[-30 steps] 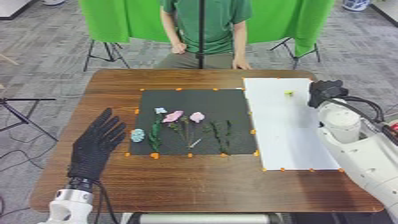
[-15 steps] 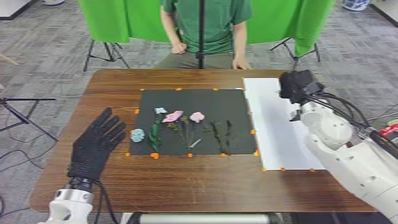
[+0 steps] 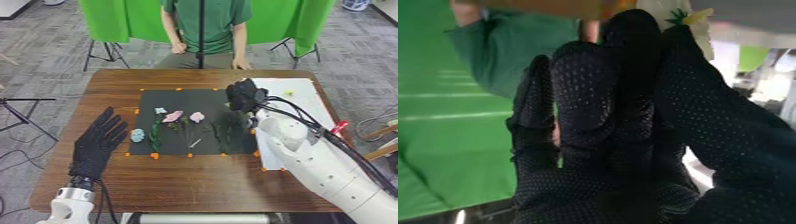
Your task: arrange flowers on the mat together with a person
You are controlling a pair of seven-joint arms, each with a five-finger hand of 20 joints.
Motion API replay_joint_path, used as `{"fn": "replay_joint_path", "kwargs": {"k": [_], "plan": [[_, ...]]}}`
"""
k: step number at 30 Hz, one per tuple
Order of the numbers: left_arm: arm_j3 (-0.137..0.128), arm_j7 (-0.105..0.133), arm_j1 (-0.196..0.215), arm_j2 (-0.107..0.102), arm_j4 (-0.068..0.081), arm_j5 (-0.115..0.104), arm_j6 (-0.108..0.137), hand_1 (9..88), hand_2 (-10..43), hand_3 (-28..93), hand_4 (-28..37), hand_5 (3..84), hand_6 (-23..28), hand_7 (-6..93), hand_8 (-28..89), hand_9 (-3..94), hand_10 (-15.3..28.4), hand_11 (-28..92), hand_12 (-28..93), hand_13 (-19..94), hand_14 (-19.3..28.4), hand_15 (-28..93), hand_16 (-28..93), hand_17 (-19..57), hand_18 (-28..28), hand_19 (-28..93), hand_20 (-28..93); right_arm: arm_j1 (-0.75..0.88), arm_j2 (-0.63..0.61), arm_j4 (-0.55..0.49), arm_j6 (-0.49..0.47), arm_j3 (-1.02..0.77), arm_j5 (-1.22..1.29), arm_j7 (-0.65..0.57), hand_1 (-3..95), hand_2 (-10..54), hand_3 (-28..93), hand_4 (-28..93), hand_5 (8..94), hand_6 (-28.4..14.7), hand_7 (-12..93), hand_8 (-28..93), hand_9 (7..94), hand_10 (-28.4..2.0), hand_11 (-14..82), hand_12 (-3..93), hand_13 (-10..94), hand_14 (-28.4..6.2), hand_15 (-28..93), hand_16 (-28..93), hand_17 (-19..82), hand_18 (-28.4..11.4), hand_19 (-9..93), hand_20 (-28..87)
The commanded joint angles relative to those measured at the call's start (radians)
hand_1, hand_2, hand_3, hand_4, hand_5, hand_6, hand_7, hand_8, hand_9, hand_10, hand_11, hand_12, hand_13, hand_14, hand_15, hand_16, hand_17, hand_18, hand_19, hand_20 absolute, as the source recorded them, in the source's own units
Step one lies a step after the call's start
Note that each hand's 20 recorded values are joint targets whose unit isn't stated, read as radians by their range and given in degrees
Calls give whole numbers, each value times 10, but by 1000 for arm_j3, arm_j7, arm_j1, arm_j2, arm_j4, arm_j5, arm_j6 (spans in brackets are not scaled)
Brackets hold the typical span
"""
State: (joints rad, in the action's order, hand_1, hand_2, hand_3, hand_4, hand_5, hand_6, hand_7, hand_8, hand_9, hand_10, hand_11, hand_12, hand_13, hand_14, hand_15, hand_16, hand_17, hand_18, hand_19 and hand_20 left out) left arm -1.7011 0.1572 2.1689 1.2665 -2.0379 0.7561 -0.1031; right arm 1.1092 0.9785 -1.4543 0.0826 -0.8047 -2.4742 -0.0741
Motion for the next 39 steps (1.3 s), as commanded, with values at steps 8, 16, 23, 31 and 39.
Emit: {"fn": "replay_joint_path", "kwargs": {"k": [8, 16, 23, 31, 39], "plan": [[3, -17, 0, 7, 12, 1, -9, 265, 19, 718, -247, 313, 27, 135, -84, 261, 110, 134, 144, 211, 145, 192, 28, -118, 222, 435, 84, 12, 40, 13, 33, 18, -22, -16, 451, -95, 813, -265, 662, 28, 511, -27, 849, -56, 202, 493, 742, -46, 605, 270, 256, -178, 737, 407], [0, -18, 3, 11, 11, 3, -12, 265, 19, 717, -248, 312, 26, 135, -84, 261, 110, 134, 144, 211, 145, 192, 28, -118, 222, 434, 83, 50, 14, -65, -49, 0, 0, -44, 402, -95, 801, -262, 636, 23, 499, -26, 791, -72, 284, 418, 714, -54, 620, 243, 241, -184, 727, 414], [-2, -17, 3, 13, 11, 4, -10, 265, 19, 717, -247, 313, 27, 133, -83, 261, 110, 134, 144, 211, 145, 191, 28, -118, 222, 435, 84, 68, -1, -106, -67, -16, 5, -80, 368, -95, 801, -251, 633, 17, 474, -21, 765, -85, 345, 337, 705, -63, 618, 244, 238, -190, 727, 421], [-5, -13, 10, 16, 5, 4, -10, 265, 18, 717, -248, 313, 27, 134, -83, 261, 110, 134, 144, 211, 145, 191, 28, -118, 221, 434, 84, 143, -43, -259, -76, -123, 86, -165, 277, -83, 839, -218, 636, 12, 370, -97, 728, -103, 375, 278, 684, -77, 622, 240, 227, -202, 724, 422], [-8, -2, 23, 18, 1, 2, -1, 264, 18, 718, -248, 313, 28, 134, -83, 261, 110, 133, 144, 211, 146, 192, 28, -118, 222, 434, 84, 473, -57, -554, -285, -623, 779, -188, 199, 60, 850, -206, 319, -82, 205, -100, 334, -150, 210, 239, 298, -124, 391, 176, 81, -220, 549, 306]]}}
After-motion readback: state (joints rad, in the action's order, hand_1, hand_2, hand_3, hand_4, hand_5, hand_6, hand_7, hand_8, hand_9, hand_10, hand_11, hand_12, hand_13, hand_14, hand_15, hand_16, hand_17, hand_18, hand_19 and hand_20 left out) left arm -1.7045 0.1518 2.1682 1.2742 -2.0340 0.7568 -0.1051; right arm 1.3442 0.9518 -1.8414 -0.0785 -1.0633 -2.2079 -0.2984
